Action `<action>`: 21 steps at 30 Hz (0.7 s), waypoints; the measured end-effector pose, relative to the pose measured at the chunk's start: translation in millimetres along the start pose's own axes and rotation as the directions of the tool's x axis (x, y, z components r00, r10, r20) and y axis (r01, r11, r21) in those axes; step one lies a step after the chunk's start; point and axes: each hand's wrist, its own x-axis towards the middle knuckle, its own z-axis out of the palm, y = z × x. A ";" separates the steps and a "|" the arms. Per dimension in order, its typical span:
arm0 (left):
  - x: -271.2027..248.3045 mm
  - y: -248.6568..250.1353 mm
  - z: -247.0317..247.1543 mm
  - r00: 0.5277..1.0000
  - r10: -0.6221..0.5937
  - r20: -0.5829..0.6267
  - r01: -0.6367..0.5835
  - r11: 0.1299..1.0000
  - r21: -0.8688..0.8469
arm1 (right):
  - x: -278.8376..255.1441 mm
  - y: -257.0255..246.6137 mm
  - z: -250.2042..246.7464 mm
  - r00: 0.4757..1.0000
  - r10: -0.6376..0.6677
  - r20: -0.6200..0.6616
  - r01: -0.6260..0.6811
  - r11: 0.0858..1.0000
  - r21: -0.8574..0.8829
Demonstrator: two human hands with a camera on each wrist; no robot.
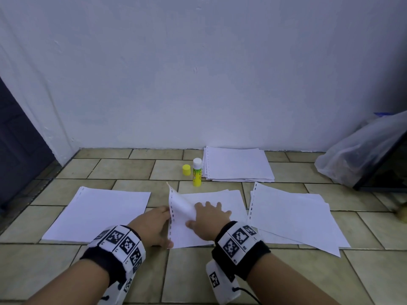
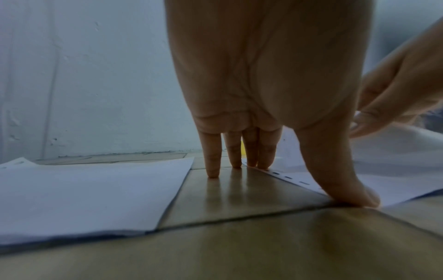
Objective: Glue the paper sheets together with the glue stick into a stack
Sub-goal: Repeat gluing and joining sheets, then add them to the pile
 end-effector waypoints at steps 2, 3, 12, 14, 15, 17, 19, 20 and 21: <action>-0.7 0.7 0.0 1.000 -0.003 0.001 0.003 1.000 -0.015 | 7.7 -4.4 4.0 0.999 0.032 0.032 -0.033 0.999 0.041; -0.9 0.4 0.0 1.000 -0.004 -0.002 0.004 1.000 -0.029 | 12.7 -4.5 7.0 0.998 0.043 0.043 -0.045 0.997 0.061; -0.1 -7.3 3.4 0.999 0.032 0.008 -0.031 0.999 -0.035 | 27.3 12.8 16.8 0.998 0.052 0.023 -0.054 0.994 0.097; -0.1 -7.7 3.7 0.999 0.038 0.010 -0.038 0.999 -0.023 | 23.1 16.4 12.6 0.998 0.052 0.018 -0.054 0.993 0.101; 0.1 -7.6 3.7 0.999 0.039 0.012 -0.039 0.999 -0.022 | 20.6 17.9 10.8 0.999 0.052 0.010 -0.053 0.993 0.101; 0.5 -7.1 3.6 0.999 0.043 0.013 -0.043 0.999 -0.021 | 15.7 19.9 8.2 0.999 0.046 0.002 -0.046 0.995 0.087; 1.0 -7.4 3.7 0.999 0.045 0.014 -0.045 0.999 -0.022 | 13.1 19.8 7.2 0.999 0.044 0.005 -0.044 0.997 0.066; 1.2 -7.5 3.9 0.999 0.047 0.014 -0.046 0.999 -0.024 | 13.3 19.6 7.5 0.999 0.045 0.011 -0.046 0.997 0.065; 1.2 -7.7 4.1 0.999 0.048 0.013 -0.048 0.999 -0.026 | 14.0 18.9 7.4 0.999 0.047 0.018 -0.048 0.997 0.067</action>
